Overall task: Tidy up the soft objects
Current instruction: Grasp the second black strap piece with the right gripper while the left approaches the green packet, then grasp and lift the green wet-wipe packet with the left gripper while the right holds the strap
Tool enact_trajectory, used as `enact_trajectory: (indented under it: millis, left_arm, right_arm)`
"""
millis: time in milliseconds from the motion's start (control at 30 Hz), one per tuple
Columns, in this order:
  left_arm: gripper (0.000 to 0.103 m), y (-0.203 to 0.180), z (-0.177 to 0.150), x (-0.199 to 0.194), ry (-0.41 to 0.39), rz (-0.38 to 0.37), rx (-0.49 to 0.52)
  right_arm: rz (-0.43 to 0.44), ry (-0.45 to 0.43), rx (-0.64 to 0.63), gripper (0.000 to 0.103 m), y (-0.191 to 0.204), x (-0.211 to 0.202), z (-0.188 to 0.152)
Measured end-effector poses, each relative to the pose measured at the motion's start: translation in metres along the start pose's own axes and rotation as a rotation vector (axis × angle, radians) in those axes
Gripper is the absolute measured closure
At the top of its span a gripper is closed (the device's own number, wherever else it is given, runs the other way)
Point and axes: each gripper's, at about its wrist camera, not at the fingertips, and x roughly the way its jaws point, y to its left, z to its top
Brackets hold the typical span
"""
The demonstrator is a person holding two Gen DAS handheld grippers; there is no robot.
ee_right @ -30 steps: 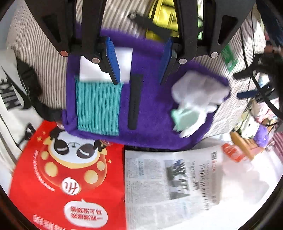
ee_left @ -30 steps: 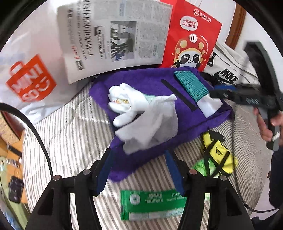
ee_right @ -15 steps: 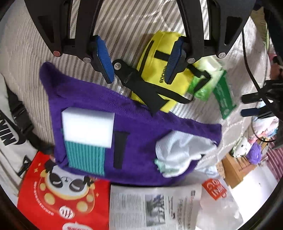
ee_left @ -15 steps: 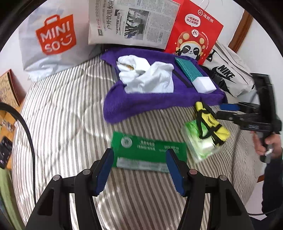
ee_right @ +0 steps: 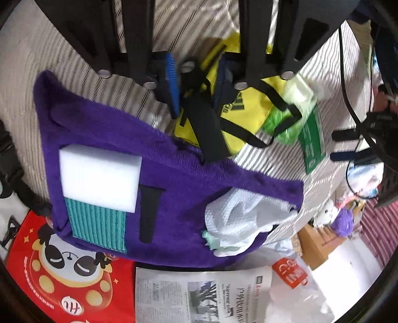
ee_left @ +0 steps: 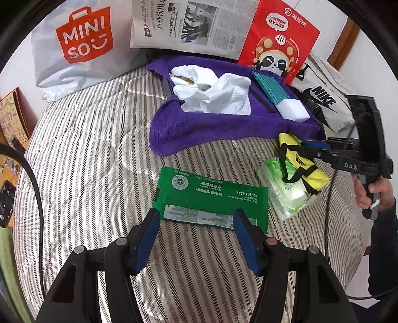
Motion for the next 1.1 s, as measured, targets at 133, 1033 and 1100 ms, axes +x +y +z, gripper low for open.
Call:
enact_trajectory:
  millis: [133, 1033, 1100]
  left_arm:
    - [0.044, 0.0, -0.002, -0.001, -0.005, -0.01, -0.001]
    - [0.026, -0.004, -0.01, 0.011, 0.05, 0.0, -0.075]
    - [0.023, -0.004, -0.007, 0.013, 0.044, -0.008, -0.083]
  right_arm:
    - [0.005, 0.004, 0.032, 0.082, -0.003, -0.01, -0.011]
    - [-0.019, -0.024, 0.12, 0.081, -0.015, -0.04, -0.048]
    - [-0.012, -0.026, 0.12, 0.081, -0.016, -0.04, -0.049]
